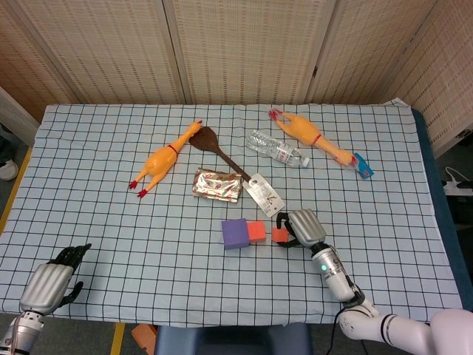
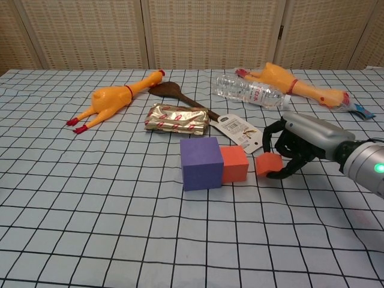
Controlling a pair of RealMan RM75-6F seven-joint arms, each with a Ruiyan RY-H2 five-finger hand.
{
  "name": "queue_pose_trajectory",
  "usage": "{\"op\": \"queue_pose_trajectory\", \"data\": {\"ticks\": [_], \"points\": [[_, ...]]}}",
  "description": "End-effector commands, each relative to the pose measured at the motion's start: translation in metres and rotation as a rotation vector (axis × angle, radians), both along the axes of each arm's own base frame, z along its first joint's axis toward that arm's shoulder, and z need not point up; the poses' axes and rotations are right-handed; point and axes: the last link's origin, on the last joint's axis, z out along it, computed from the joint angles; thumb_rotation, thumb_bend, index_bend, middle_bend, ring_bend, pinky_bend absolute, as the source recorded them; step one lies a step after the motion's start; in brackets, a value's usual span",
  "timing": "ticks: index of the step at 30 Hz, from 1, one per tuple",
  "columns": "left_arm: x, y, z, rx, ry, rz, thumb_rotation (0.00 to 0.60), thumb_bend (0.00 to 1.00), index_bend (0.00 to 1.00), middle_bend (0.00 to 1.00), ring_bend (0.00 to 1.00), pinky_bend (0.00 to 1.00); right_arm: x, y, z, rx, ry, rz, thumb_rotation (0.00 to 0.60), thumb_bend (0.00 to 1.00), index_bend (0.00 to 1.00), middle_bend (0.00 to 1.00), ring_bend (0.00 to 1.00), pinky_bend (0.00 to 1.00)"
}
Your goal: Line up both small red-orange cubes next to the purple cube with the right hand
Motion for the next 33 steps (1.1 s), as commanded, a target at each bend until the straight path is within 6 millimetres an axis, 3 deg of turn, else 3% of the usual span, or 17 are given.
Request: {"op": "queue_pose_trajectory", "data": {"ticks": [1, 23, 33], "points": [[0.0, 0.0, 0.0, -0.002, 0.001, 0.0, 0.6, 0.43, 0.05, 0.12, 0.11, 0.44, 0.001, -0.001, -0.002, -0.002, -0.008, 0.004, 0.6, 0.05, 0.71, 0.89, 0.92, 0.88], [0.0, 0.0, 0.0, -0.006, 0.0, 0.0, 0.6, 0.43, 0.06, 0.12, 0.12, 0.44, 0.013, -0.004, -0.025, 0.024, -0.026, 0.008, 0.6, 0.05, 0.71, 0.89, 0.92, 0.88], [-0.001, 0.0, -0.001, -0.01, 0.001, 0.002, 0.6, 0.43, 0.06, 0.12, 0.12, 0.44, 0.014, -0.007, -0.022, 0.011, -0.031, 0.005, 0.6, 0.05, 0.71, 0.89, 0.92, 0.88]]}}
